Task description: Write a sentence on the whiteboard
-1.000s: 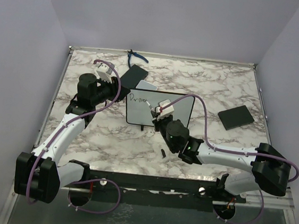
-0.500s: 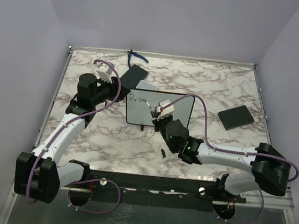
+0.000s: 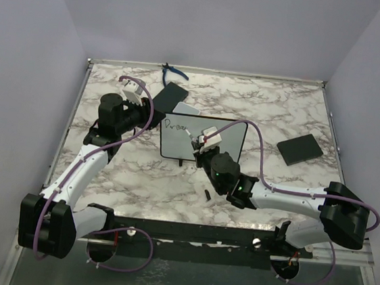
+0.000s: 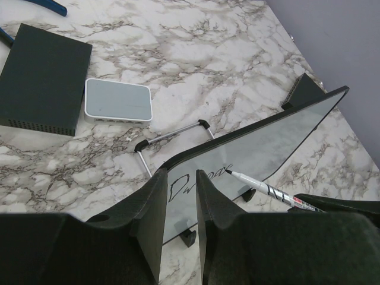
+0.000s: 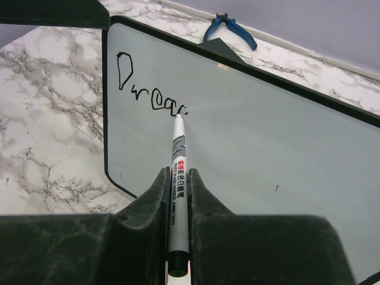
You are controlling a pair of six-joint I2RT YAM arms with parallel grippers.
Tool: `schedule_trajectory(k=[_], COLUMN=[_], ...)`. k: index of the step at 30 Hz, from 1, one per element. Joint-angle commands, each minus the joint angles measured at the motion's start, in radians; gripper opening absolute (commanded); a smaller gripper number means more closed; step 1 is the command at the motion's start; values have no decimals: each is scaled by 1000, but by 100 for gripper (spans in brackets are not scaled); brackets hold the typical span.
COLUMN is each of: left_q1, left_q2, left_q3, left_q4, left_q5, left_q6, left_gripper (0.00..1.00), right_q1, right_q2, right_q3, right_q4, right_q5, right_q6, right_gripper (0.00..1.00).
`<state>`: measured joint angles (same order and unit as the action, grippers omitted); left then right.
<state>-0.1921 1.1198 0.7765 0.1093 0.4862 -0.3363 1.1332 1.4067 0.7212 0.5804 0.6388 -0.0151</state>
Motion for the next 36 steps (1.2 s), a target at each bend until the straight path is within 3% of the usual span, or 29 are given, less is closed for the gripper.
schedule_trajectory(k=[1,17,36], left_q1=[-3,-4,-3], left_q2=[-17,-18,-20], left_q3=[-10,-10,-11], left_q4=[4,5,5], left_q5=[12,12,12], left_q6=[-1,-1,-1], left_gripper=[27,27,27], right_q1=[3,5,5], right_q2=[12,5,-1], right_q3=[-2,-9,5], right_q4=[-33,-45,64], right_q5=[20,26,69], right_q6=[12,48,-39], right_gripper=[0,0,0])
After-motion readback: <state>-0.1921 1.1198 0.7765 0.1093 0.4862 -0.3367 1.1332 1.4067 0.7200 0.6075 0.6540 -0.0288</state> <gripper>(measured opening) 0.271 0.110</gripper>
